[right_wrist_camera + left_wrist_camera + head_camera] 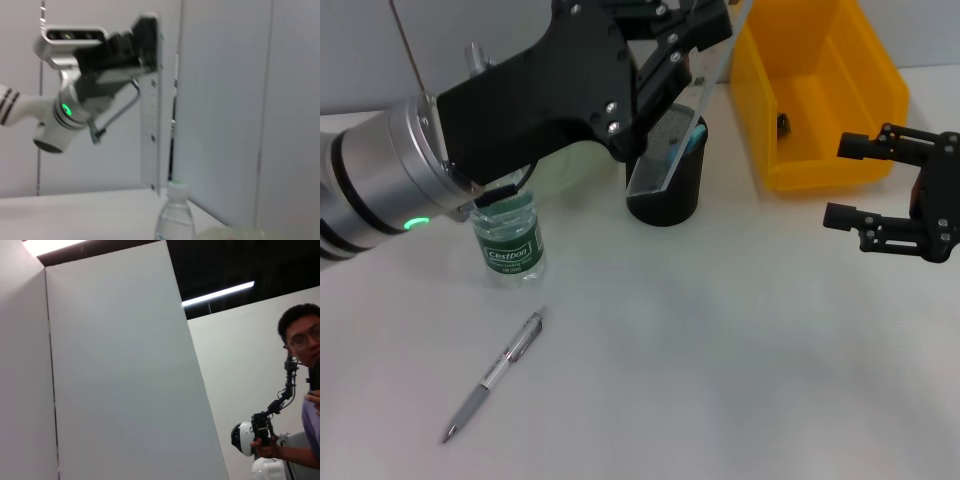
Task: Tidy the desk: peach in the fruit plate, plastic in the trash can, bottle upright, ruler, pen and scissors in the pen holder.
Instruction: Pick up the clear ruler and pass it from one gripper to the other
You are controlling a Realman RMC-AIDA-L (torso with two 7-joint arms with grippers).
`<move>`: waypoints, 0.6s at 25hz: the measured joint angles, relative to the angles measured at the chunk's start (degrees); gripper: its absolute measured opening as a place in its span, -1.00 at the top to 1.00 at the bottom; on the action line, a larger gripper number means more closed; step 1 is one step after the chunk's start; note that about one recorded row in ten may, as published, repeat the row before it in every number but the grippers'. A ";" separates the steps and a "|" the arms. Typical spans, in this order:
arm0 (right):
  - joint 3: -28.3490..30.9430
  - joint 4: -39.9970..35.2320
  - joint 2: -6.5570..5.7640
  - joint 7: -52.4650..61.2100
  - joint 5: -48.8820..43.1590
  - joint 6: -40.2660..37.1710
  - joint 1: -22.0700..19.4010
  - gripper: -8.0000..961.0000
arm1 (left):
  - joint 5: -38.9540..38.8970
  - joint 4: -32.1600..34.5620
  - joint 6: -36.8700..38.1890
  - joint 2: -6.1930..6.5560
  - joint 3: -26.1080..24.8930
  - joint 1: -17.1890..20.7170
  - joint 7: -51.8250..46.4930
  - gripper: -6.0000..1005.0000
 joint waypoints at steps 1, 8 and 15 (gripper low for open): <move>-0.02 0.01 0.01 -0.01 0.27 -0.73 0.27 -0.50 | -0.28 -0.67 0.11 -0.05 0.07 -0.02 -0.07 0.91; -0.19 2.75 -0.79 -0.11 1.76 -5.14 2.81 -0.49 | -3.65 -5.67 5.19 -0.20 0.65 0.57 3.14 0.90; -0.94 3.91 -0.15 -0.12 1.49 -6.36 4.84 -0.47 | -3.10 -7.79 5.45 -0.14 1.77 -0.15 4.55 0.90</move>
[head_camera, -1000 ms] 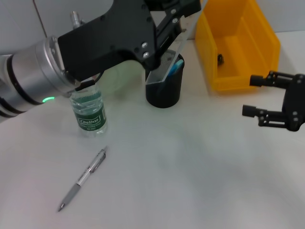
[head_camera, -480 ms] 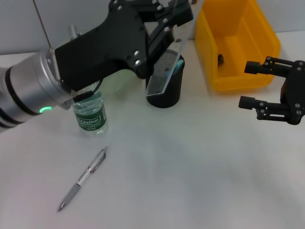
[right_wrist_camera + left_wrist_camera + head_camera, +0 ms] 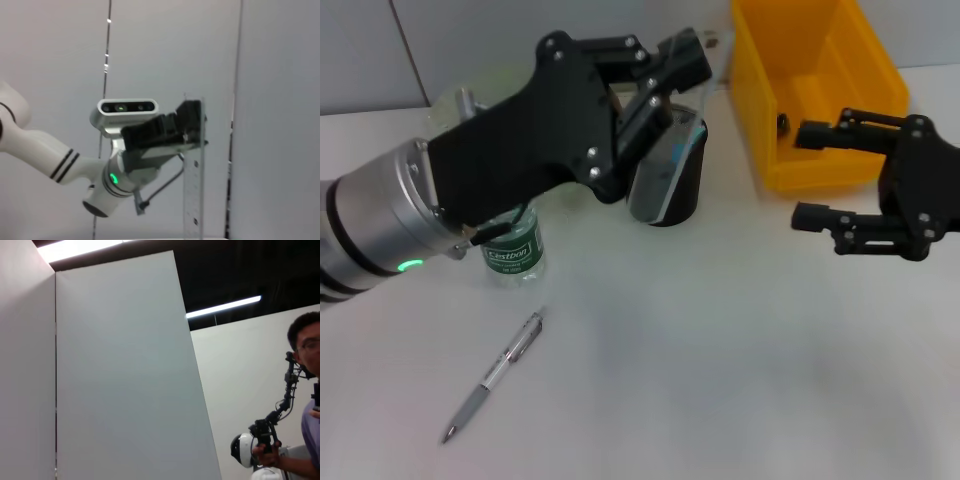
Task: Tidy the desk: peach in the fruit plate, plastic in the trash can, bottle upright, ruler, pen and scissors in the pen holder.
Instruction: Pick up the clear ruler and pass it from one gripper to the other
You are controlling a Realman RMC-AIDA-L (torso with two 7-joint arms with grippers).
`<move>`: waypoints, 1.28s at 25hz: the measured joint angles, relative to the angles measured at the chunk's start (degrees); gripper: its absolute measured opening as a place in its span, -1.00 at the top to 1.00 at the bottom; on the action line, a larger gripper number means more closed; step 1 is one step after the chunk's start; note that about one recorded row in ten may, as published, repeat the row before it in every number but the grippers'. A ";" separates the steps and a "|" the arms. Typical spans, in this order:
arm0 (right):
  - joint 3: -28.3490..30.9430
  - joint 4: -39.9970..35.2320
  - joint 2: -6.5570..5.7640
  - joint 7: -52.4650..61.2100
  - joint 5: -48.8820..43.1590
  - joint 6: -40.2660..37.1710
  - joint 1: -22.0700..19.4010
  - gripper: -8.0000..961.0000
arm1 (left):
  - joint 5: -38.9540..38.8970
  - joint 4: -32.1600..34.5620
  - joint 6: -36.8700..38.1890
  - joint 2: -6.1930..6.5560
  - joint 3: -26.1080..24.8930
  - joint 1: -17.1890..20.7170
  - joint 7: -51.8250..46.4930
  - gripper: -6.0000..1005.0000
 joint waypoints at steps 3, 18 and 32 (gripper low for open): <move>-1.34 0.46 0.38 0.38 -0.31 -0.22 1.01 -0.46 | 1.02 -0.53 -0.34 0.11 0.32 -0.53 -0.02 0.90; -6.68 0.39 2.62 0.72 -0.53 5.02 3.40 -0.42 | 2.68 -2.71 -5.01 0.10 2.44 -1.04 0.20 0.89; -7.11 0.59 2.67 0.35 -0.36 5.59 4.51 -0.38 | 2.75 -2.72 -4.59 -0.08 3.17 -0.93 0.03 0.88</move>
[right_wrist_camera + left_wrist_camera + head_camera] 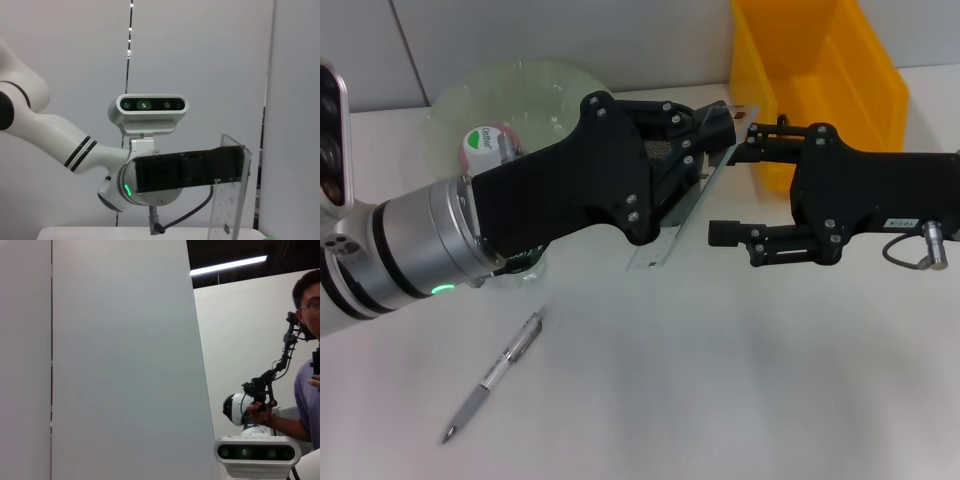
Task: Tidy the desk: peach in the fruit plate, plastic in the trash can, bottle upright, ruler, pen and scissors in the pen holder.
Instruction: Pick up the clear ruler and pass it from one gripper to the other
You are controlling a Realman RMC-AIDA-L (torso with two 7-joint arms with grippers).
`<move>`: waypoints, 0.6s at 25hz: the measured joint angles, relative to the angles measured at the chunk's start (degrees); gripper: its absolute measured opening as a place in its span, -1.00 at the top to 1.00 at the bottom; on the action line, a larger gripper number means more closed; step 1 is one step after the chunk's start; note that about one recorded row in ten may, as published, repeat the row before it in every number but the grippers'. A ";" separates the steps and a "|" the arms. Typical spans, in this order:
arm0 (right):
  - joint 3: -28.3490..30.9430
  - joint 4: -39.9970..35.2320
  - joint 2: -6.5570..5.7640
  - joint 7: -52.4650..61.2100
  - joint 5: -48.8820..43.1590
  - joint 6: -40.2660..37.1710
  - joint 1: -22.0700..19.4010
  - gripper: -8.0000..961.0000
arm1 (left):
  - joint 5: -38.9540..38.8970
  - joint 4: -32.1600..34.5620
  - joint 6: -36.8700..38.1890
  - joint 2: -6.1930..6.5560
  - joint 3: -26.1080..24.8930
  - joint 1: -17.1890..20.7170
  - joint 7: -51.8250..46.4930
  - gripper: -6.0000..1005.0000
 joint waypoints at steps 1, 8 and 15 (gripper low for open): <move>-0.12 0.01 0.10 -0.08 -0.01 0.01 0.05 -0.38 | 0.03 0.00 0.00 0.00 0.01 -0.05 -0.08 0.88; -1.83 0.02 0.45 -0.16 -0.15 -0.21 0.56 -0.36 | 0.05 0.00 0.71 0.03 0.12 -0.19 -0.81 0.88; -2.50 -0.35 0.42 -0.17 -0.14 -0.45 0.81 -0.34 | 0.67 0.00 2.01 0.22 0.11 0.13 -1.98 0.87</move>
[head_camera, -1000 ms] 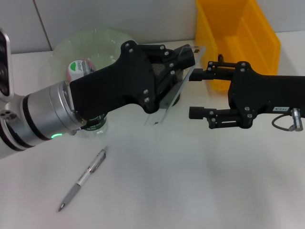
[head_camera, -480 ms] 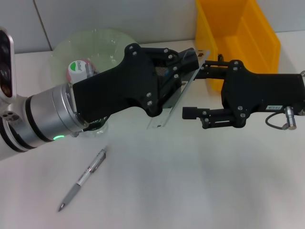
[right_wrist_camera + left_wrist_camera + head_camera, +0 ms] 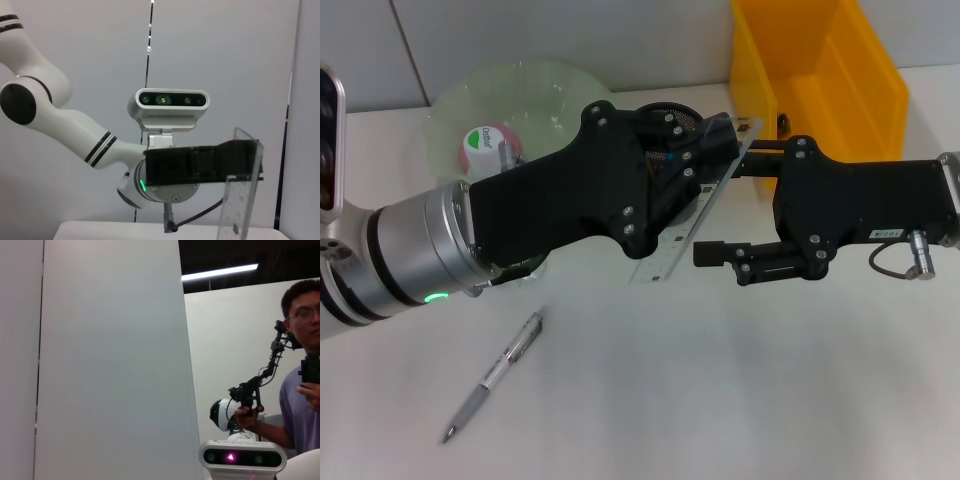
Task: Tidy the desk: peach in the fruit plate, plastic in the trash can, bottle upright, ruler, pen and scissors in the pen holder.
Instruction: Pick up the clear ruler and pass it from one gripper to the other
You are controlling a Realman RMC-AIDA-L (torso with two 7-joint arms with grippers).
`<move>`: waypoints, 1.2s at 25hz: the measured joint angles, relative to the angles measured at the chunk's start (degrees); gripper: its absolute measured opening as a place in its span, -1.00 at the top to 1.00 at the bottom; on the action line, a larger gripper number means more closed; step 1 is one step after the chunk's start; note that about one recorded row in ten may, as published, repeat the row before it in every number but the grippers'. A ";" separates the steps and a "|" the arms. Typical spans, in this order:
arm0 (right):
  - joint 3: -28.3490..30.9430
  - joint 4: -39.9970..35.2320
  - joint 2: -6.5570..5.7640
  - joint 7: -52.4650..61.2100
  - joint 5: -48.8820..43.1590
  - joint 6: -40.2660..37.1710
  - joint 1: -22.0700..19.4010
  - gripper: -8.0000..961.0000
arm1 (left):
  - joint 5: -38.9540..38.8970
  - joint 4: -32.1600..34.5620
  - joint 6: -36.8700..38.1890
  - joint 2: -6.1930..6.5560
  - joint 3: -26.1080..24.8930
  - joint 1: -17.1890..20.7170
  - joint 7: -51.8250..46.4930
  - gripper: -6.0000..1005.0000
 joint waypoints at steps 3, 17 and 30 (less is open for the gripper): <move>0.01 -0.02 0.05 0.00 0.21 -0.22 0.08 -0.33 | 0.15 0.00 0.24 0.05 -0.01 0.06 -0.02 0.87; 0.01 0.40 0.04 1.00 0.22 -0.79 0.38 -0.29 | 0.25 -0.17 0.19 0.05 0.26 0.26 0.23 0.87; 0.00 0.57 0.18 1.37 0.05 -0.31 0.56 0.17 | 0.21 -0.17 0.34 -0.02 0.60 0.25 0.08 0.86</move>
